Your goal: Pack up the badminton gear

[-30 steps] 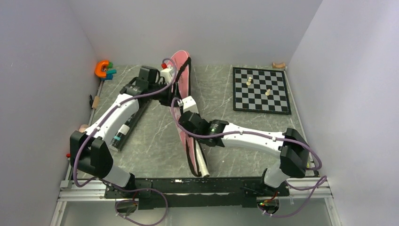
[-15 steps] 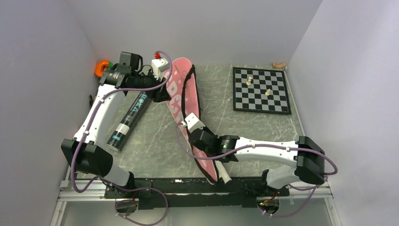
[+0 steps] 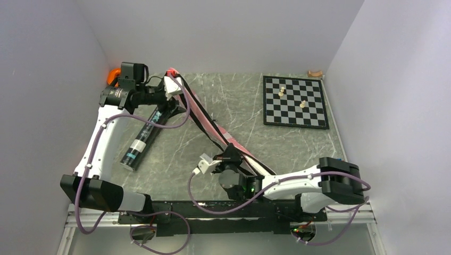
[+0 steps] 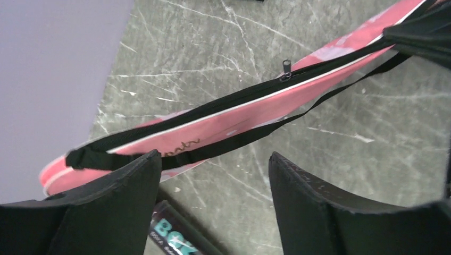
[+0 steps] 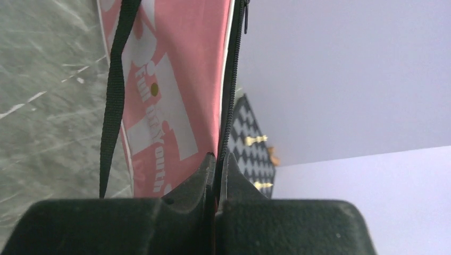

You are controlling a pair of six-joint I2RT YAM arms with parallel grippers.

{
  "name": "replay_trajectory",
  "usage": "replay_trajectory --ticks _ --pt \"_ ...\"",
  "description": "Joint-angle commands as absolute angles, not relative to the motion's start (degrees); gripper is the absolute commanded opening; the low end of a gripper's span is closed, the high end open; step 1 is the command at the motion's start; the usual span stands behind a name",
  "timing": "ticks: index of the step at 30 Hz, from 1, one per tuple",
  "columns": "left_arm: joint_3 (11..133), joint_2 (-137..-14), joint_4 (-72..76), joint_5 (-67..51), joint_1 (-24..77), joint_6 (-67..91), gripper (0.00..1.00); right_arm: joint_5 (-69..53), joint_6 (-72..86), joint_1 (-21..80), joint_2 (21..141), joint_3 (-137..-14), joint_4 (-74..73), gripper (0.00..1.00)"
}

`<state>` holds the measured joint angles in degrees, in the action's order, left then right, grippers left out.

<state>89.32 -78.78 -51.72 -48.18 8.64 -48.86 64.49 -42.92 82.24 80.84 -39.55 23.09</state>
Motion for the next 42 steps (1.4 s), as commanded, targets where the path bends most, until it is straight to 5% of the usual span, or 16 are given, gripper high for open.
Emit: replay_trajectory --ticks 1,6,13,23,35,42 --pt "88.9 -78.5 -52.0 -50.3 8.4 -64.2 0.81 73.2 -74.3 84.5 84.3 -36.1 63.2 0.00" --pt "88.2 -79.8 -56.6 -51.3 9.0 -77.1 0.99 74.9 -98.1 85.4 94.3 -35.5 96.7 0.00" --pt "83.4 -80.2 -53.6 -46.4 13.1 -89.0 0.99 75.4 -98.2 87.9 98.7 -36.8 98.2 0.00" --pt "94.8 -90.8 -69.5 -40.0 19.5 -101.7 0.99 75.0 -99.4 89.1 98.9 -37.0 98.2 0.00" --pt "101.2 -97.9 -75.8 -32.1 22.2 -102.7 0.69 74.4 -99.8 90.9 99.0 -36.6 98.2 0.00" --pt "101.0 -97.5 -73.7 -30.4 22.8 -101.2 0.24 74.5 -98.9 91.4 99.1 -36.4 98.2 0.00"
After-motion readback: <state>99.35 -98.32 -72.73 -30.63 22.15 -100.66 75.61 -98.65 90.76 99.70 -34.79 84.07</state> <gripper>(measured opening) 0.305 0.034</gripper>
